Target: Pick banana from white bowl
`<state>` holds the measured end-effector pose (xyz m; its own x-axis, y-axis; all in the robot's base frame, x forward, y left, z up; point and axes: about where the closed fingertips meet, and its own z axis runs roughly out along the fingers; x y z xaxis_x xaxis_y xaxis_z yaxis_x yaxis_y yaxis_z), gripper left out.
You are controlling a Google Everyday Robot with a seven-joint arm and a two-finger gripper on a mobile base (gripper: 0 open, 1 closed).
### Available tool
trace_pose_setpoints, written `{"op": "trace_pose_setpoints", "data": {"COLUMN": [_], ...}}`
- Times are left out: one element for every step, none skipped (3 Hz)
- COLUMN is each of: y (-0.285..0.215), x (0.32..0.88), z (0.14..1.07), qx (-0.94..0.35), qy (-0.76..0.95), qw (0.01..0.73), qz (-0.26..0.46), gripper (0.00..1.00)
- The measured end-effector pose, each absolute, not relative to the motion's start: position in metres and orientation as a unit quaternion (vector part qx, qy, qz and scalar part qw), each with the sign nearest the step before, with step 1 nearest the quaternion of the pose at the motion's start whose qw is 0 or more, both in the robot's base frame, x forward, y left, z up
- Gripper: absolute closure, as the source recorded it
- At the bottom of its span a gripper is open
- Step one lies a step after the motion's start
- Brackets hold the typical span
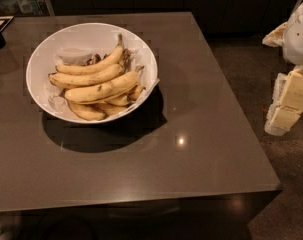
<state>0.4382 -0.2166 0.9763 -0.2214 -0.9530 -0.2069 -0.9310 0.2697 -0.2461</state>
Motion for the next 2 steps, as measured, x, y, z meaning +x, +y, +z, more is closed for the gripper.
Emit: {"op": "trace_pose_setpoints", "data": {"y": [-0.209,-0.182], "x": [0.439,0.443], "z": [0.981,0.982], "qx": [-0.605,-0.629], "qy": [0.779,0.765], "qw": [0.158,0.127], "qz": [-0.039,-0.056], "gripper": [0.00,0.00]}}
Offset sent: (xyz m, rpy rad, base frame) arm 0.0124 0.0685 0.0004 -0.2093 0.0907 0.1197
